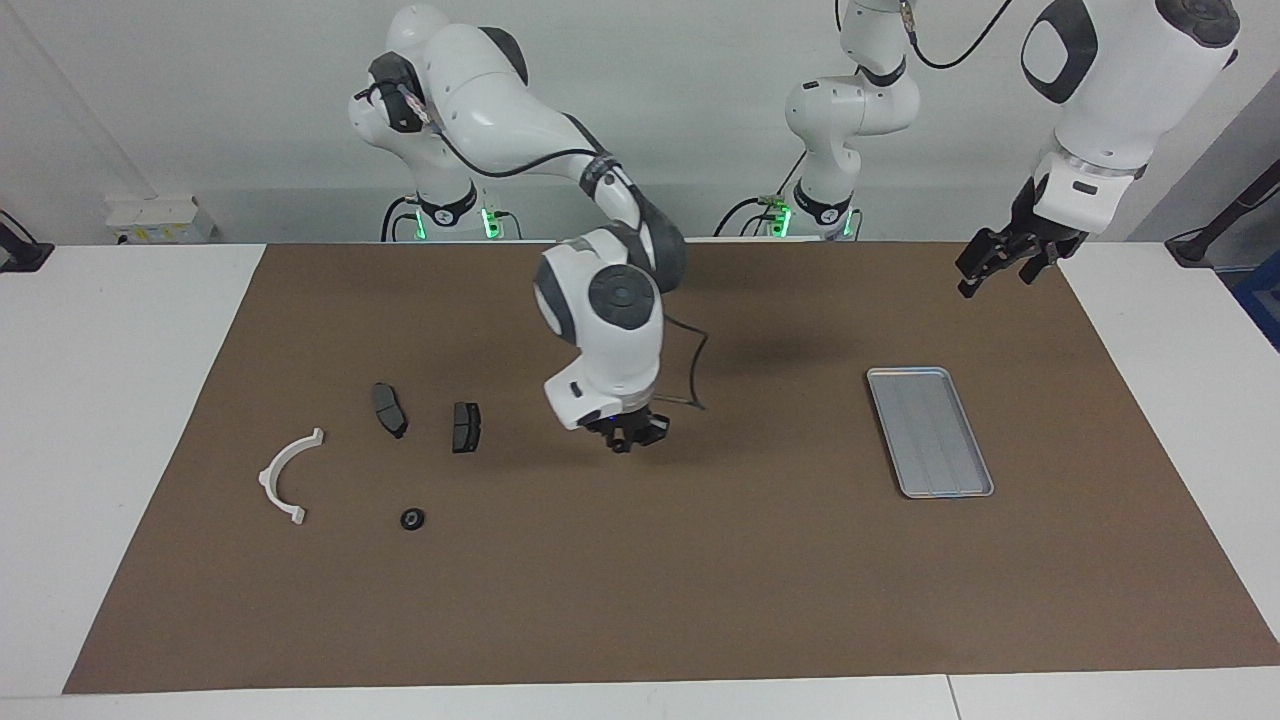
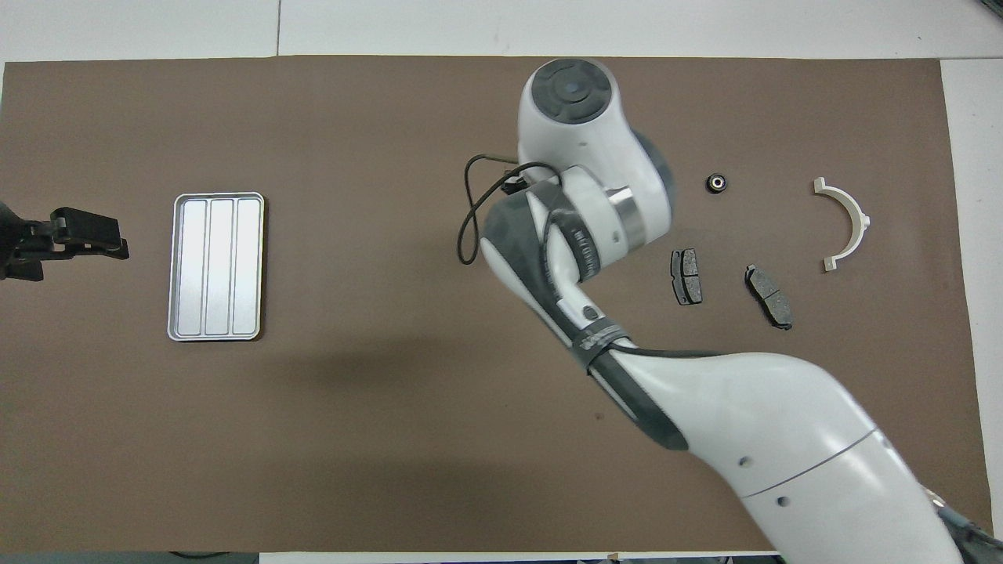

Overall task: Place bearing gear from tray to pile
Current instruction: 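Carry the second gear with the right gripper toward the first gear, then lower the gear beside the first gear and open the right gripper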

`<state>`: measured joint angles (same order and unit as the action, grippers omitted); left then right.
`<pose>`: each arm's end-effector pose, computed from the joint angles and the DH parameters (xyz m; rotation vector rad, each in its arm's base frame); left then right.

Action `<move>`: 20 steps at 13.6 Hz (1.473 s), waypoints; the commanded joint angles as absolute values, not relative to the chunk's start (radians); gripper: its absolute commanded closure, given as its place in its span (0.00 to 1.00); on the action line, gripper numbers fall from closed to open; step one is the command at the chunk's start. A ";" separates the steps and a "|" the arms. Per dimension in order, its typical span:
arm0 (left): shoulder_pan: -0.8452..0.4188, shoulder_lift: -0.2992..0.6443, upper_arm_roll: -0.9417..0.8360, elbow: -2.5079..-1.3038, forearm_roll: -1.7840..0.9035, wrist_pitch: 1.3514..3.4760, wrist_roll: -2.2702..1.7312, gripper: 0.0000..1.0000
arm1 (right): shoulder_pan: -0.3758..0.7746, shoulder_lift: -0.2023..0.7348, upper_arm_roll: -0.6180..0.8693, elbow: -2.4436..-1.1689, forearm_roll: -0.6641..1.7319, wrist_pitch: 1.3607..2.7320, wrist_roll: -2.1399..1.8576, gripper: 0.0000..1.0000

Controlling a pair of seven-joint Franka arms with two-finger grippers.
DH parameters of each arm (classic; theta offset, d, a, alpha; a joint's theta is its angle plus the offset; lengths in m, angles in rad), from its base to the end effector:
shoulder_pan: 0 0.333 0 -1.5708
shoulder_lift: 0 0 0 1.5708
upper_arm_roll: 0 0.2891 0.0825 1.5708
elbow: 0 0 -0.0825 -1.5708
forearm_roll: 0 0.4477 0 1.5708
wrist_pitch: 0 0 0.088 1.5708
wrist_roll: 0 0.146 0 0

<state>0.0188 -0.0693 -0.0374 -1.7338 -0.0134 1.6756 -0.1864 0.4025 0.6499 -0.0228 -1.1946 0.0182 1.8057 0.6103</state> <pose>0.6052 -0.0135 0.5223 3.1185 0.2645 0.0155 0.7188 0.2930 0.3224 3.1052 -0.3599 -0.0559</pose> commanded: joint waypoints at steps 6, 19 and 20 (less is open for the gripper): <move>0.023 -0.087 -0.038 -1.741 -0.025 1.660 -0.181 0.00 | 0.063 0.569 -0.006 -1.242 -0.014 1.790 -0.142 1.00; 0.023 -0.087 -0.038 -1.741 -0.025 1.660 -0.181 0.00 | -0.035 0.632 -0.006 -1.543 -0.009 2.282 -0.302 1.00; 0.023 -0.087 -0.038 -1.741 -0.025 1.660 -0.181 0.00 | -0.037 0.638 -0.006 -1.549 -0.003 2.287 -0.301 1.00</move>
